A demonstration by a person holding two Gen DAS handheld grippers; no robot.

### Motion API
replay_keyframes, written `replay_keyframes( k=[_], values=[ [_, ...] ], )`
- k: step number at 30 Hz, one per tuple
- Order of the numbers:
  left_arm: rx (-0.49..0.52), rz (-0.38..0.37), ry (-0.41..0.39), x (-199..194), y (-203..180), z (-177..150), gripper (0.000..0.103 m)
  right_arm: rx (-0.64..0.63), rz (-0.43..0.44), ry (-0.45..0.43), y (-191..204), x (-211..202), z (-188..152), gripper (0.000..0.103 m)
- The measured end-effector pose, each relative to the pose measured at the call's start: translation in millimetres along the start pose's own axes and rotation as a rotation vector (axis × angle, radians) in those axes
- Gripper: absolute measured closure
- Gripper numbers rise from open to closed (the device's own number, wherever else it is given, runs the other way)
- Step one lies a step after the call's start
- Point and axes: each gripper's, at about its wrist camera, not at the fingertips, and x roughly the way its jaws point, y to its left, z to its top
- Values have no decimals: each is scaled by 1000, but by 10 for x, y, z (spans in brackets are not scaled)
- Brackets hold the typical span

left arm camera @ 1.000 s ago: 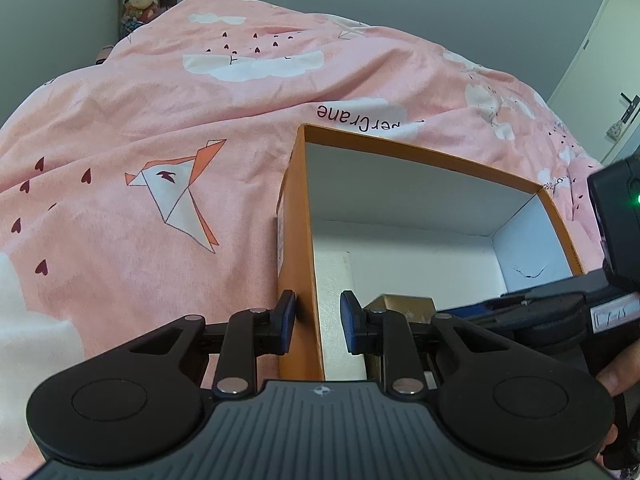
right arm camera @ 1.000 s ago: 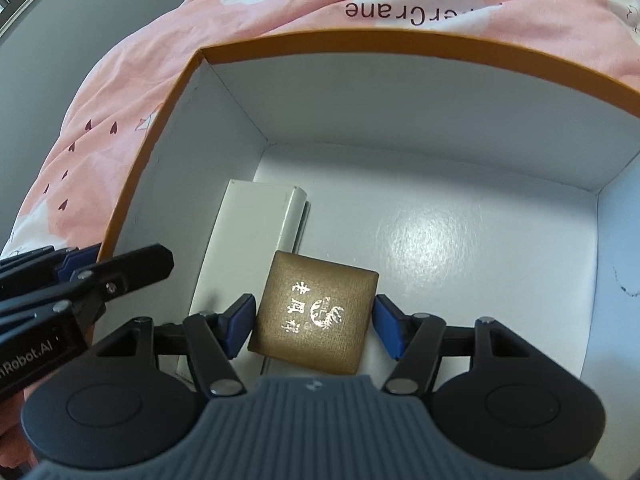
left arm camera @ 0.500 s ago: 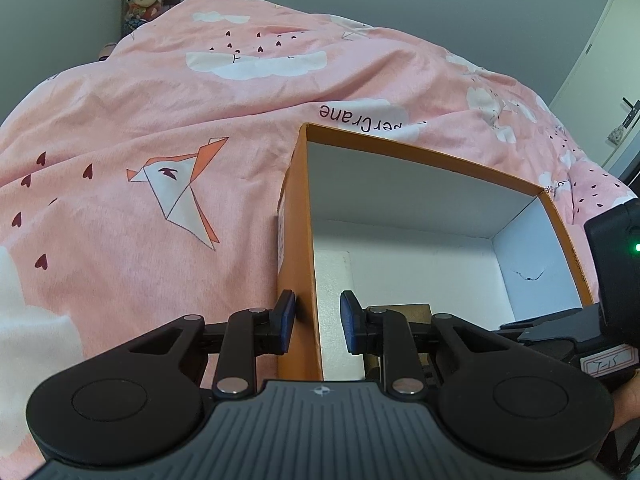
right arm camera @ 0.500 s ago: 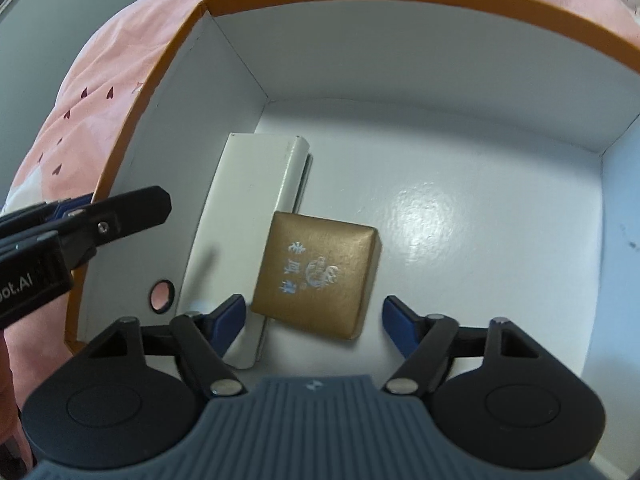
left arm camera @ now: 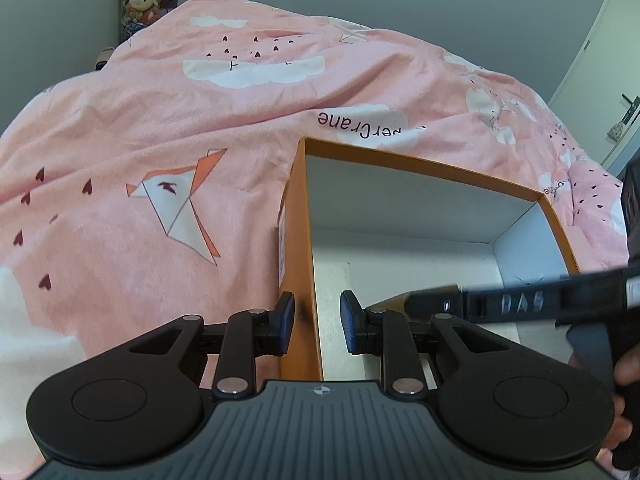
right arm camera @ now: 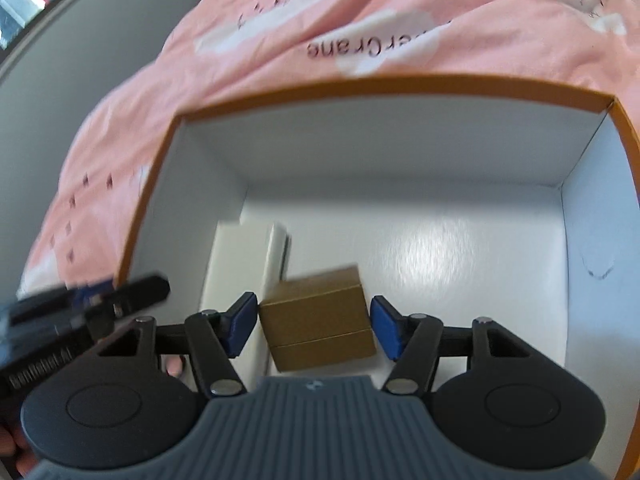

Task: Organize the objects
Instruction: 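Set the gold box onto the white box's end and open the right gripper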

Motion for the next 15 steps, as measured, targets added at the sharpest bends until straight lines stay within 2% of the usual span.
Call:
replay_keyframes(
  k=[10, 15],
  values=[
    [-3, 22, 3, 77, -21, 123, 76, 206, 82, -148, -116, -68, 363, 40],
    [6, 33, -1, 145, -45, 187, 76, 305, 154, -165, -124, 62, 490, 40]
  ],
)
